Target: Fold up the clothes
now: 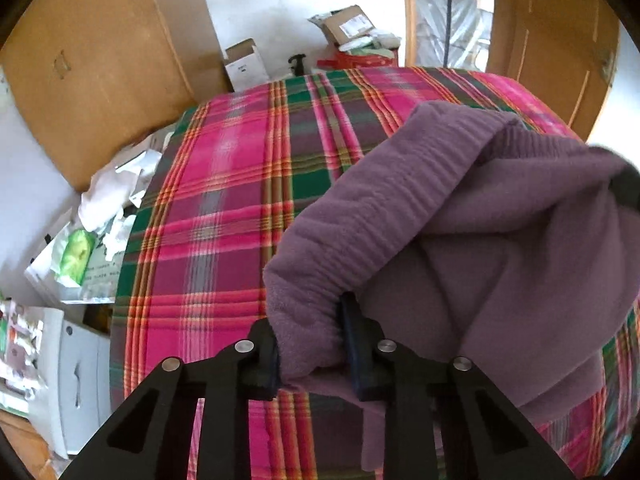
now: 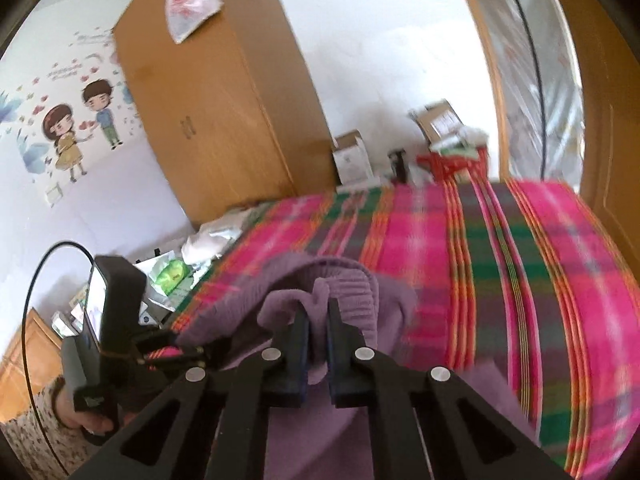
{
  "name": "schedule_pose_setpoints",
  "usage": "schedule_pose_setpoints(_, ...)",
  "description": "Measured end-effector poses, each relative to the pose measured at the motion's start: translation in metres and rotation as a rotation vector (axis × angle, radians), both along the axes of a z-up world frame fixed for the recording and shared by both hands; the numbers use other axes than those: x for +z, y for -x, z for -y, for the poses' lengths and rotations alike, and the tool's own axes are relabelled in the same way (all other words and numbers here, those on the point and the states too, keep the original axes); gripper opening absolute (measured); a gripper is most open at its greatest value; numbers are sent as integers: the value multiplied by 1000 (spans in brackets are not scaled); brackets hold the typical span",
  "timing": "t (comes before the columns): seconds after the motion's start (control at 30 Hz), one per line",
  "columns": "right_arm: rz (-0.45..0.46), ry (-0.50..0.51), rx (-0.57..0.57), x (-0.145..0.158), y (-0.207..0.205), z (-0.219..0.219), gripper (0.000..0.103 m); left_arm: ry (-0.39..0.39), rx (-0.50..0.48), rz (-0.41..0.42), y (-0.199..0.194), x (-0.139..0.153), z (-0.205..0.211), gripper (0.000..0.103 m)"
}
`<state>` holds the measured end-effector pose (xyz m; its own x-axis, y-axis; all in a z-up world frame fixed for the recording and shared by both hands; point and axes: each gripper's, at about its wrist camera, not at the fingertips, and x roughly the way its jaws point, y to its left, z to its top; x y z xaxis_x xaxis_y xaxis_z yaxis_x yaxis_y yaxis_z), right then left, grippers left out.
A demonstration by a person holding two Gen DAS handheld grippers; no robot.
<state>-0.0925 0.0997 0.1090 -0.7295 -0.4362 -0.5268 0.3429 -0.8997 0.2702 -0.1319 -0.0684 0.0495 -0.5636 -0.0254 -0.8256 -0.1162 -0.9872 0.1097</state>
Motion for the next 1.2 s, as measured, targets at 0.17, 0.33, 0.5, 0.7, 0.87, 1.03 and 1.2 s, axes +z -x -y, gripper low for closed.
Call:
schedule_pose_setpoints(0.17,-45,6,74,22,26,29,7,-32,67,-20,7,3,23,21)
schedule_pose_setpoints(0.33,-49,82,154,36,46,55,7,-41,143,-28,9,2,48,19)
schedule_pose_setpoints(0.5,6,93,247,31,65,92,7,-72,206,7,6,-10,70,19)
schedule_pose_setpoints(0.7,137,66,321,2,75,122,9,-170,253,60,-1,-26,90,19)
schedule_pose_setpoints(0.87,171,37,283,-4,66,105,16,-246,254,56,-13,-25,94,22)
schedule_pose_setpoints(1.03,123,73,212,9,43,58,33,-311,245,45,-29,-17,94,23)
schedule_pose_setpoints(1.2,131,46,86,-1,16,-2,37,-375,235,33,-45,-10,94,23)
